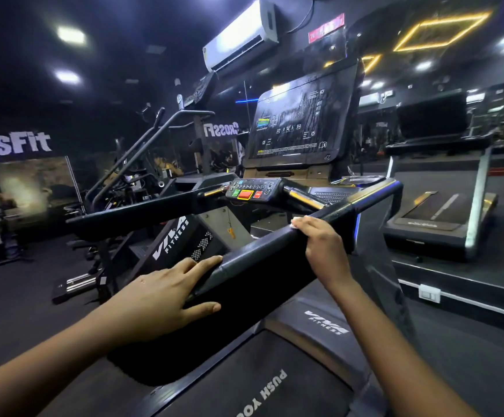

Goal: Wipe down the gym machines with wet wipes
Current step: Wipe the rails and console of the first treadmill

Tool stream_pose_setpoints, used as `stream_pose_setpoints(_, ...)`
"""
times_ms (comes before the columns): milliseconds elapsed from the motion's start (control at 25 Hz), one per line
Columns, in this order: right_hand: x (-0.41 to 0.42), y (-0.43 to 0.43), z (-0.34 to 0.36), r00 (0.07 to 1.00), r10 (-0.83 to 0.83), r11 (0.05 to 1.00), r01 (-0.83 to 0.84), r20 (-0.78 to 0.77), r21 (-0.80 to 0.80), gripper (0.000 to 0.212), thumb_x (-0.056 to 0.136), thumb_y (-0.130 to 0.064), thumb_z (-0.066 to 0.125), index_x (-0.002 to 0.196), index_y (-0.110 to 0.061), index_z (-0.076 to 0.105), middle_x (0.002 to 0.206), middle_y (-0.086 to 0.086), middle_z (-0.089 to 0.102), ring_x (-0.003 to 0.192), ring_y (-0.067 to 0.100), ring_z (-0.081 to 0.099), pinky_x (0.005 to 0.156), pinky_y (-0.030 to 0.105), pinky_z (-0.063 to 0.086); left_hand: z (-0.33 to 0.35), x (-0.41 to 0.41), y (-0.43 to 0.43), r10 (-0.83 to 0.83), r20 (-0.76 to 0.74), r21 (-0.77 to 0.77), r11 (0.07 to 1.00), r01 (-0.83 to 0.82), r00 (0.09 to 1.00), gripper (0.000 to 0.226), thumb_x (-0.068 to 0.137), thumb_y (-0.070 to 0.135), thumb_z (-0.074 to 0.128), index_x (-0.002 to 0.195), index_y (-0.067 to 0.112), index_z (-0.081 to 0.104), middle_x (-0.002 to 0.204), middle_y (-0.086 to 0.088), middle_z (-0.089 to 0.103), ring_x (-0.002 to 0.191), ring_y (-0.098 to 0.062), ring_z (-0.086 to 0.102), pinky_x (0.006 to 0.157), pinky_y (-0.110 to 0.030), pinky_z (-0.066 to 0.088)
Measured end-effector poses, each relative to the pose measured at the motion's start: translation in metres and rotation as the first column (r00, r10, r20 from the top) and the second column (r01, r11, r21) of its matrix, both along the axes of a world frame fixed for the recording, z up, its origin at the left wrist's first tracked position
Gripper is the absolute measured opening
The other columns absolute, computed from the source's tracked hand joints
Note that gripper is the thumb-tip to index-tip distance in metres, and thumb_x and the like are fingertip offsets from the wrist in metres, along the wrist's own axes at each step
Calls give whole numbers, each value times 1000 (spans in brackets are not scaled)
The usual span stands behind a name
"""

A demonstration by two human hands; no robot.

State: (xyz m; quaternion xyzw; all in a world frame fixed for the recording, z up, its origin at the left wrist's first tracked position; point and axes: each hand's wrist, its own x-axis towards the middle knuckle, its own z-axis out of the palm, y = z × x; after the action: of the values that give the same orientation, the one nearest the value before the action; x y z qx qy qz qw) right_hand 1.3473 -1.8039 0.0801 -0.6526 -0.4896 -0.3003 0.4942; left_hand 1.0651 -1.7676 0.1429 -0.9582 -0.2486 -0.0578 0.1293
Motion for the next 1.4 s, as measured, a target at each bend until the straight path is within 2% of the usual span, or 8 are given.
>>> stream_pose_setpoints(200,-84,-5,2,901,309,951,-295,306,-90,39,81,-10,41,107,-12,70,106,2,69,102,17,62,89,24,48,-1,2,-3,6,32,-15,1000,-5,999,81,72,77,16,144,50,-13,132,17,35,116,-6,49,91,-23,38)
stream_pose_setpoints(320,-75,-1,11,866,389,916,-328,315,-231,38,82,-11,43,108,-16,70,104,0,69,99,19,63,79,27,54,-3,2,1,4,37,-34,999,-3,999,80,72,81,14,141,53,-15,131,19,35,113,-5,50,91,-23,39)
stream_pose_setpoints(600,11,2,24,956,216,932,-141,200,-334,46,75,12,49,110,-11,69,111,5,68,105,24,61,90,29,47,-3,2,9,2,42,-118,993,3,999,90,59,90,7,140,56,-10,134,24,30,118,-6,48,92,-23,38)
stream_pose_setpoints(680,36,2,21,989,105,959,-72,105,-275,45,76,13,49,109,-9,70,111,6,68,107,24,60,93,28,44,1,5,10,4,28,-190,982,2,1000,90,57,92,10,138,59,-7,135,25,30,121,-7,46,98,-27,39)
stream_pose_setpoints(800,23,-3,9,994,10,1000,-11,-111,-5,46,72,15,45,104,-6,71,106,8,69,103,25,63,94,24,42,9,25,15,13,8,-164,986,-12,1000,90,60,91,13,141,56,-2,140,21,28,127,-7,42,99,-32,39)
stream_pose_setpoints(960,-82,-5,-39,966,239,922,-196,-94,334,47,75,12,45,116,-2,64,120,8,63,117,14,52,104,25,37,12,72,21,-37,-19,-156,987,34,999,92,66,87,23,144,51,-9,150,14,15,134,-11,35,104,-31,35)
stream_pose_setpoints(1120,-94,10,-77,959,277,887,-230,-63,400,54,79,10,40,130,-1,49,137,11,48,132,21,40,111,31,31,2,85,24,-141,-114,-143,982,124,983,97,59,91,33,126,62,-30,152,15,4,140,-7,21,113,-33,30)
stream_pose_setpoints(1400,-3,29,-103,923,38,883,148,-382,445,57,70,22,43,120,0,60,124,12,59,115,20,54,92,37,46,-1,88,22,-74,-129,-79,995,64,989,88,69,84,33,129,61,-26,156,14,3,142,-9,18,114,-29,24)
